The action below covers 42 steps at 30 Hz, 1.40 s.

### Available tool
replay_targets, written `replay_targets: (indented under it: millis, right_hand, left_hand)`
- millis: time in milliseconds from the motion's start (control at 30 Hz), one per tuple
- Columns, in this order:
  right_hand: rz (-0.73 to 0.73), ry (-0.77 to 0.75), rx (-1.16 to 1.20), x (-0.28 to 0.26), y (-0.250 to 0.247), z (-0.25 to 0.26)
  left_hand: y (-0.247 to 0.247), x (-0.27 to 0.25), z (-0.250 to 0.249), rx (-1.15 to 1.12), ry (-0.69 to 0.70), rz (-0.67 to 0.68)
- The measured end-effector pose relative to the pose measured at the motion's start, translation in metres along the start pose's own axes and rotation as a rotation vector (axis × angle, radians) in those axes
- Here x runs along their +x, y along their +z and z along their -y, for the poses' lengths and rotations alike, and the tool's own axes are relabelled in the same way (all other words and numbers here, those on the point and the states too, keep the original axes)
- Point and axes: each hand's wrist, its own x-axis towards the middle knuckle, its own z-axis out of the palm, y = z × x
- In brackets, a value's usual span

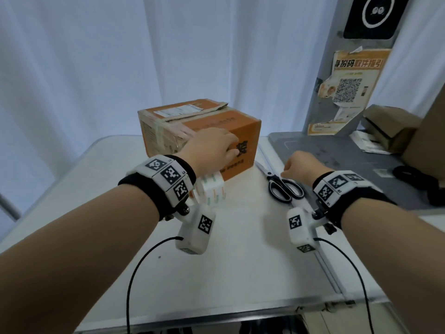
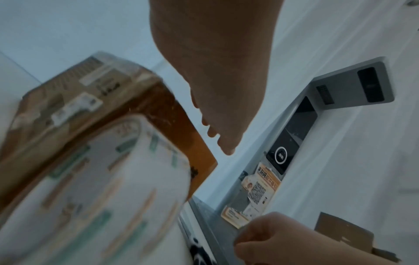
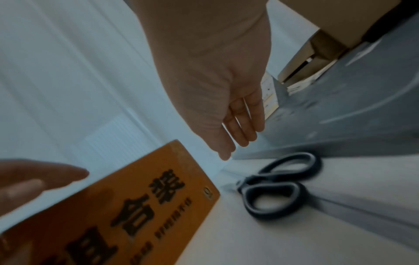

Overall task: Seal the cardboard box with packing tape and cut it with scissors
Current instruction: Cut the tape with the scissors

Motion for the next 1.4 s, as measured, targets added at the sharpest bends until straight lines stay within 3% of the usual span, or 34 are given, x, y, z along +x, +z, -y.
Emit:
replay_targets:
  millis: [133, 233, 367, 467, 533, 633, 700, 800, 900, 1133, 1233, 1333, 1400]
  right_hand:
    - [0.063, 0.028, -0.025, -0.011, 0.039, -0.003]
    - [0.006, 0.042, 0.031, -0.014, 0.053, -0.003]
    - [-0.022, 0.050, 0.281, -0.016, 0.048, 0.000]
    - [-0.150, -0.003, 0.655, -0.019, 0.044, 0.007]
    - [-0.203, -0.128, 0.851, -0.024, 0.041, 0.016]
    - [-0.208, -0.300, 0.989, -0.023, 0.033, 0.032]
    - [-0.231, -0.350, 0.949, -0.020, 0.027, 0.044]
    - [-0.213, -0.423, 0.790, -0.020, 0.020, 0.063]
    - [-0.170, -0.460, 0.714, -0.021, 0.019, 0.079]
    - [-0.090, -0.460, 0.711, -0.014, 0.006, 0.096]
    - [-0.048, -0.453, 0.695, -0.010, 0.000, 0.099]
    - [-0.034, -0.450, 0.671, -0.006, -0.003, 0.098]
    - [-0.018, -0.465, 0.638, -0.006, -0.005, 0.097]
  left_hand:
    - [0.026, -0.006, -0.018, -0.063, 0.004, -0.075]
    - [0.036, -0.012, -0.020, -0.080, -0.013, -0.132]
    - [0.041, -0.016, -0.021, -0.083, -0.076, -0.207]
    - [0.036, -0.022, -0.022, -0.096, -0.209, -0.321]
    - [0.030, -0.028, -0.021, -0.131, -0.352, -0.367]
    - [0.021, -0.036, -0.012, -0.160, -0.568, -0.306]
    - [0.018, -0.041, 0.000, -0.184, -0.652, -0.202]
    - [0.018, -0.046, 0.012, -0.397, -0.642, -0.110]
    - [0.017, -0.049, 0.024, -0.528, -0.587, -0.048]
    - [0.006, -0.050, 0.074, -0.573, -0.391, 0.113]
    - [0.014, -0.049, 0.073, -0.661, -0.429, 0.067]
    - [0.022, -0.053, 0.061, -0.836, -0.625, -0.144]
    - [0.023, -0.056, 0.056, -0.961, -0.778, -0.210]
